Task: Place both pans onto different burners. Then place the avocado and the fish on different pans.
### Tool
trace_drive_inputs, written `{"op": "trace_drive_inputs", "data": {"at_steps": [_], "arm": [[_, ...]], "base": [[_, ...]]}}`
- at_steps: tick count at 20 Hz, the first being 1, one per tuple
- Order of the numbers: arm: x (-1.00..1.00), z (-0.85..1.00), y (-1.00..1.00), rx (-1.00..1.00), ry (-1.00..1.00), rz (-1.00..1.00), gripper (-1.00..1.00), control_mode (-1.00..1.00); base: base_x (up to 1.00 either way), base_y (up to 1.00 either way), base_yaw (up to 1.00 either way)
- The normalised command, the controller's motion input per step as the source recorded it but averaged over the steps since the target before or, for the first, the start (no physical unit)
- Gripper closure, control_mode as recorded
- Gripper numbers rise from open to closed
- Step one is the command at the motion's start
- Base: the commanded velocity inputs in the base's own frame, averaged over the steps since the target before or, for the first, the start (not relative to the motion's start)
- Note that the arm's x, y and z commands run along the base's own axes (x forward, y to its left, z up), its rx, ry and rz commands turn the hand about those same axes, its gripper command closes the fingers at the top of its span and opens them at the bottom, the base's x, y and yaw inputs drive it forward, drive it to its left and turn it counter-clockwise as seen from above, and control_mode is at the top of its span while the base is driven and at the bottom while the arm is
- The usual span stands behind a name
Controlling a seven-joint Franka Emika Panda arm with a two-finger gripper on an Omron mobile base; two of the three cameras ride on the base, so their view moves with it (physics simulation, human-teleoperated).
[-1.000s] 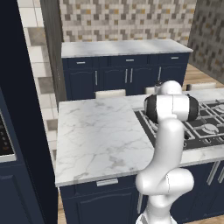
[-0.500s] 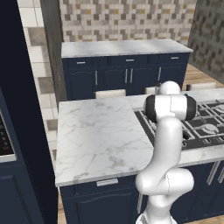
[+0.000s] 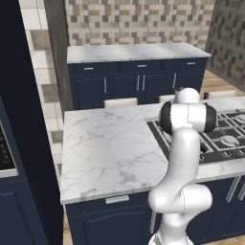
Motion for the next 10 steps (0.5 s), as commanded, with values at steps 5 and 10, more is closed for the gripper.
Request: {"op": "trace_drive_inputs", "data": {"at_steps": [5,10], "arm": [[-0.19,0.24,-0.01,0.0,-0.03,0.01,-1.0,-1.0],[-0.45,0.65,0.0,0.0,-0.08,0.04,-1.0,-1.0]], "base": [[0.0,0.0,0.0],[0.0,0.0,0.0]]}}
